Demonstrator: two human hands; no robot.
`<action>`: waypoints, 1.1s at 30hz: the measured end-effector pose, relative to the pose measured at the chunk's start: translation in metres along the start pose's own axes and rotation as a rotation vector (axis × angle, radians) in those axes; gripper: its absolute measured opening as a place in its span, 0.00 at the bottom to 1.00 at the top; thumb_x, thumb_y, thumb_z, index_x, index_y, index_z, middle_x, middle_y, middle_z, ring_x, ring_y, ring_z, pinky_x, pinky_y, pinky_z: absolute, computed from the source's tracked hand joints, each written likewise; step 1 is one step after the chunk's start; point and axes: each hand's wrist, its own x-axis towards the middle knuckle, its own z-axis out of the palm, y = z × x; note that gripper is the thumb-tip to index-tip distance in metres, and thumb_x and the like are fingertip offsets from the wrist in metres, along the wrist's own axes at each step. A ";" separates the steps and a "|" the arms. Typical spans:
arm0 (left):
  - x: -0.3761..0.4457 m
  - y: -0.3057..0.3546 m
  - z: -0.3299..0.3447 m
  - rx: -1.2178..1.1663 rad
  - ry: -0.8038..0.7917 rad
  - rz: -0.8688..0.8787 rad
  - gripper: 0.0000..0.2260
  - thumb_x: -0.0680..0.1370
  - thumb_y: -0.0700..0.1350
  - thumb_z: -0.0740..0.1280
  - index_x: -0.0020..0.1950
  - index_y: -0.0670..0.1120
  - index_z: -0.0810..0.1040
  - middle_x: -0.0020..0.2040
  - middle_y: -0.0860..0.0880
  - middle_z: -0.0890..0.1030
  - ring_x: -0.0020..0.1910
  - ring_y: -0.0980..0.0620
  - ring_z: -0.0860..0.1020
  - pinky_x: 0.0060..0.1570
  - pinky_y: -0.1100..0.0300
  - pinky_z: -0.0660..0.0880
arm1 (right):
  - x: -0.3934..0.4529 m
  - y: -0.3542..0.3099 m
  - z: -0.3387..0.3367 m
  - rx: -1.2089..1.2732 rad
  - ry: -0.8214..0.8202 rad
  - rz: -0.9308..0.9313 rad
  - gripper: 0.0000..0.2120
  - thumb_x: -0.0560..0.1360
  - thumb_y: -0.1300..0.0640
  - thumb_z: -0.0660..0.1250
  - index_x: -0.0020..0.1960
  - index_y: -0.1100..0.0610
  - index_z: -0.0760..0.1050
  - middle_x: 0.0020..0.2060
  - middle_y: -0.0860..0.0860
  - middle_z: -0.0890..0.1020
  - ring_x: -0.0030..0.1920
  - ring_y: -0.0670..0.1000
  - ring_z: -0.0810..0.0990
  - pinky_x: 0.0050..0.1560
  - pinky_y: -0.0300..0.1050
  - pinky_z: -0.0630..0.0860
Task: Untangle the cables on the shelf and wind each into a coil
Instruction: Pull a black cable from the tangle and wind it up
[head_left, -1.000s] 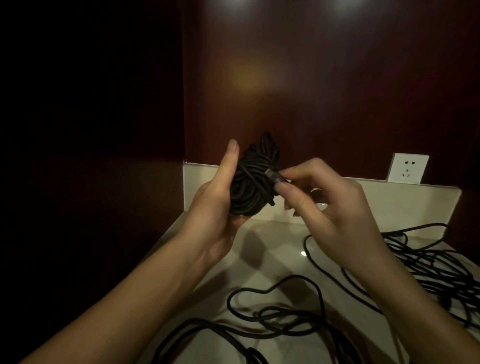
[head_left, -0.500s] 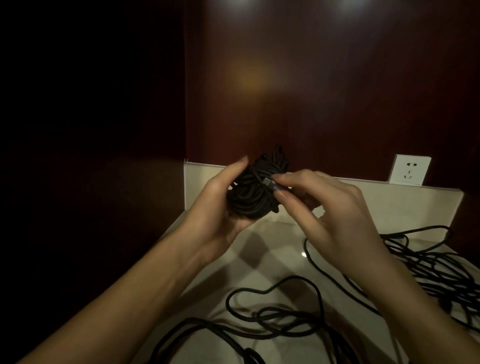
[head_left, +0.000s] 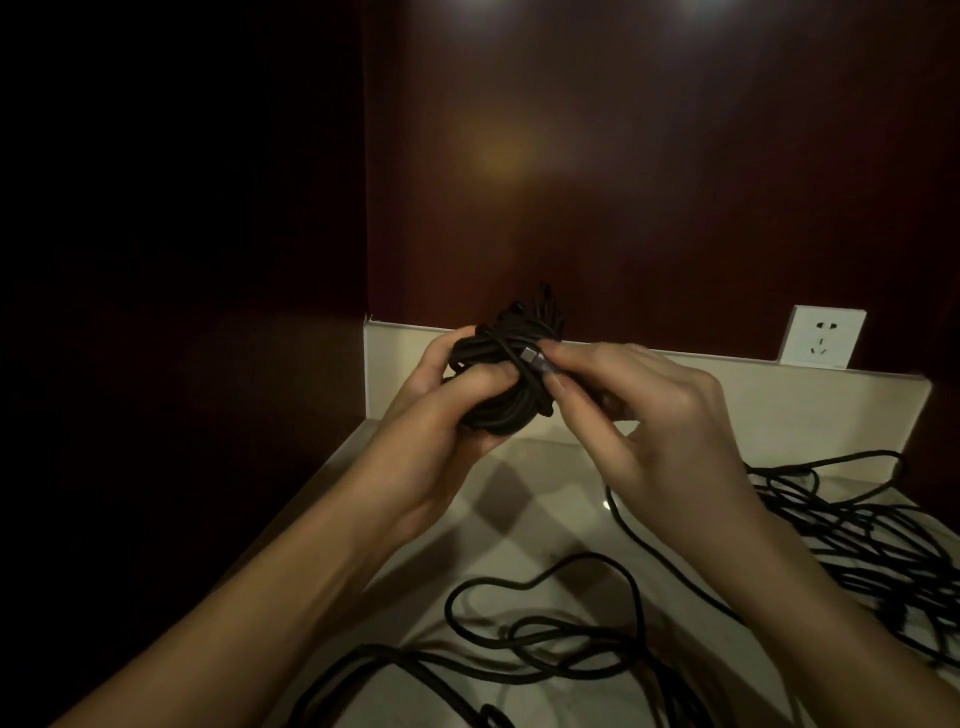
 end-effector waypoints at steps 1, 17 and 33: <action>0.000 -0.001 0.000 0.005 0.009 0.006 0.26 0.70 0.39 0.72 0.68 0.41 0.73 0.56 0.43 0.85 0.57 0.47 0.83 0.58 0.53 0.80 | 0.001 0.000 0.000 -0.015 0.003 -0.006 0.10 0.78 0.60 0.68 0.57 0.61 0.82 0.46 0.51 0.85 0.43 0.47 0.81 0.42 0.46 0.78; 0.007 0.007 -0.005 0.190 -0.027 -0.011 0.30 0.64 0.40 0.73 0.66 0.44 0.73 0.49 0.47 0.86 0.50 0.48 0.86 0.49 0.61 0.81 | 0.001 0.024 0.004 -0.377 -0.234 -0.260 0.26 0.70 0.76 0.70 0.67 0.69 0.74 0.40 0.56 0.79 0.39 0.55 0.73 0.34 0.50 0.75; 0.009 0.015 -0.020 0.223 -0.040 -0.025 0.26 0.71 0.46 0.70 0.68 0.45 0.73 0.56 0.45 0.85 0.55 0.52 0.84 0.47 0.63 0.80 | -0.007 0.020 0.024 0.278 -0.164 0.108 0.15 0.79 0.62 0.66 0.65 0.55 0.77 0.46 0.49 0.76 0.48 0.45 0.77 0.49 0.35 0.72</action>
